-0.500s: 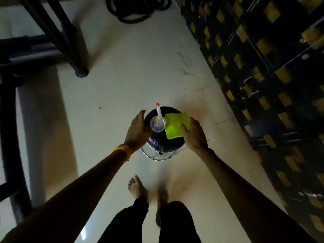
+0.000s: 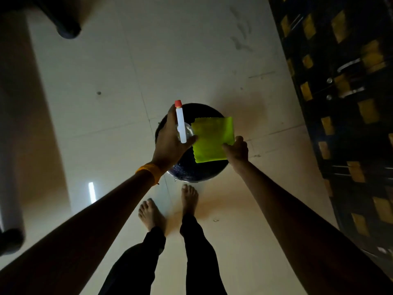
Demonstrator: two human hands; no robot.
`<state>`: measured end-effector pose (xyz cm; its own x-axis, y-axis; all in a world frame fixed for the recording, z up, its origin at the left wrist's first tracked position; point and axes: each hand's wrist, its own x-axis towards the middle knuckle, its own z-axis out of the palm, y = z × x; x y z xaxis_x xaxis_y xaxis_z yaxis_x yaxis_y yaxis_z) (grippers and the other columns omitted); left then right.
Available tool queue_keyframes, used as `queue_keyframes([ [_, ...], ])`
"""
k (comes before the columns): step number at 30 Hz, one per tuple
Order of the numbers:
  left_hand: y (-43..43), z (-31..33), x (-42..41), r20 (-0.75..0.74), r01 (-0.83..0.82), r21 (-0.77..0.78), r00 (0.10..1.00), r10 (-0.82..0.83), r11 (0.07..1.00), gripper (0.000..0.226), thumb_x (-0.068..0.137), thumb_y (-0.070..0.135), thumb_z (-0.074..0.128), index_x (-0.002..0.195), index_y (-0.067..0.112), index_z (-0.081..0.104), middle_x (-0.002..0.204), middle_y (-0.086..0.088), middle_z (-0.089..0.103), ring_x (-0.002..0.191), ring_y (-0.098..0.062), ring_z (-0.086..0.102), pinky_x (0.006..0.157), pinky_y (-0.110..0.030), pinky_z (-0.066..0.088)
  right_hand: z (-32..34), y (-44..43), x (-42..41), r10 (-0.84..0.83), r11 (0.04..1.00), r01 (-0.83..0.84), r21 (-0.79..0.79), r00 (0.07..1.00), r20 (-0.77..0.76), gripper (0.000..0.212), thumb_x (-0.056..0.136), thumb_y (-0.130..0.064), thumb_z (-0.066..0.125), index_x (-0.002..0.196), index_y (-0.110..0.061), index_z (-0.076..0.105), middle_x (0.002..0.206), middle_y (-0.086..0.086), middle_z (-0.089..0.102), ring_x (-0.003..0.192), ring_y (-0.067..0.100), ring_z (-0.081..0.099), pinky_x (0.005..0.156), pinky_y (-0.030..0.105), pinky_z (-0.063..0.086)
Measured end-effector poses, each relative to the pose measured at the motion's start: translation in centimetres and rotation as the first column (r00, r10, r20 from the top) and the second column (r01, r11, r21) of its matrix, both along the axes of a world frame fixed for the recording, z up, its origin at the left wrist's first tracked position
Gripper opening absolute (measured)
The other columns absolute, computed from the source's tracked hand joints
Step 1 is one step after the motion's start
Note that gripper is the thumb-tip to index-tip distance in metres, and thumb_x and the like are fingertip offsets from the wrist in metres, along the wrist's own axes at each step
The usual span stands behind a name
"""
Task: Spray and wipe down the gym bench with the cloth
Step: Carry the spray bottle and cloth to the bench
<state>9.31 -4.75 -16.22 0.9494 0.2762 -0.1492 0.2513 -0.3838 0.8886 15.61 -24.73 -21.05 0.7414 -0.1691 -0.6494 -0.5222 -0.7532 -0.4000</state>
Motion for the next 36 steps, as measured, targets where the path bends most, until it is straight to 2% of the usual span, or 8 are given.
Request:
queue_keyframes([
  [3,-0.9,-0.5,1.2,0.055,-0.071,0.014,0.996,0.070,0.997,0.065,0.087,0.027,0.075,0.140,0.010,0.041,0.103,-0.007,0.070,0.092,-0.019,0.068,0.081,-0.018,0.054,-1.0,0.1,0.9,-0.008,1.000,0.008,-0.003,1.000,-0.019,0.057,0.092,-0.029,0.065,0.134,0.003,0.043,0.134,0.026,0.046,0.120,0.043,0.050,0.090,0.049,0.048],
  [6,-1.1,-0.6,2.1,0.067,-0.112,0.013,0.992,0.111,0.994,0.051,0.092,0.028,0.067,0.134,0.007,0.046,0.109,-0.005,0.069,0.092,-0.019,0.069,0.080,-0.034,0.057,-1.1,0.4,1.7,-0.077,0.997,0.077,0.006,0.996,-0.034,0.054,0.089,-0.027,0.069,0.128,0.004,0.048,0.129,0.025,0.052,0.117,0.042,0.054,0.083,0.045,0.048],
  [13,1.3,1.0,2.0,0.073,-0.267,-0.055,0.960,0.271,0.962,0.042,0.097,0.024,0.060,0.133,0.004,0.050,0.073,0.012,0.059,0.064,-0.004,0.061,0.068,-0.012,0.049,1.8,3.1,3.0,-0.036,0.975,0.044,0.218,0.999,-0.038,0.062,0.083,-0.019,0.075,0.142,-0.018,0.054,0.124,0.008,0.062,0.108,0.026,0.057,0.084,0.037,0.046],
  [17,5.7,3.0,0.5,0.063,-0.374,-0.057,0.924,0.377,0.926,0.035,0.097,0.018,0.063,0.130,0.011,0.053,0.066,0.008,0.058,0.063,-0.007,0.061,0.080,-0.033,0.051,4.6,8.1,3.5,0.106,0.949,-0.131,0.287,0.989,0.100,0.051,0.082,-0.015,0.071,0.131,-0.015,0.058,0.113,0.007,0.066,0.103,0.028,0.061,0.078,0.028,0.046],
  [19,8.8,4.5,-1.0,0.069,-0.448,-0.056,0.890,0.451,0.892,0.032,0.097,0.019,0.063,0.127,0.012,0.054,0.068,0.000,0.063,0.064,-0.011,0.064,0.079,-0.036,0.053,6.0,11.9,3.6,0.181,0.936,-0.205,0.285,0.978,0.108,0.039,0.086,-0.007,0.069,0.124,-0.009,0.060,0.109,0.010,0.066,0.099,0.027,0.062,0.067,0.022,0.042],
  [25,21.2,6.9,-6.0,0.034,-0.674,-0.044,0.737,0.675,0.738,0.036,0.097,0.034,0.060,0.127,0.016,0.053,0.096,0.000,0.070,0.077,-0.019,0.069,0.093,-0.053,0.052,8.4,26.9,2.4,0.342,0.876,-0.348,0.332,0.936,0.079,0.029,0.084,-0.006,0.070,0.110,-0.014,0.062,0.100,0.005,0.066,0.095,0.027,0.062,0.084,0.036,0.049],
  [31,34.7,9.1,-12.0,0.039,-0.808,-0.046,0.587,0.809,0.588,0.035,0.100,0.028,0.062,0.129,0.011,0.054,0.073,0.007,0.056,0.066,-0.003,0.057,0.067,-0.011,0.045,10.7,44.3,-0.7,0.521,0.782,-0.522,0.341,0.848,0.102,0.029,0.083,-0.008,0.072,0.103,-0.024,0.060,0.098,0.003,0.067,0.097,0.028,0.064,0.087,0.039,0.052],
  [36,45.3,12.2,-15.1,0.058,-0.878,-0.040,0.475,0.878,0.477,0.026,0.099,0.026,0.064,0.119,0.011,0.056,0.080,0.017,0.057,0.072,0.011,0.058,0.065,-0.013,0.044,12.9,58.7,-3.0,0.599,0.703,-0.598,0.385,0.790,0.133,0.031,0.083,-0.008,0.072,0.111,-0.019,0.063,0.104,0.006,0.069,0.104,0.033,0.065,0.093,0.046,0.054],
])
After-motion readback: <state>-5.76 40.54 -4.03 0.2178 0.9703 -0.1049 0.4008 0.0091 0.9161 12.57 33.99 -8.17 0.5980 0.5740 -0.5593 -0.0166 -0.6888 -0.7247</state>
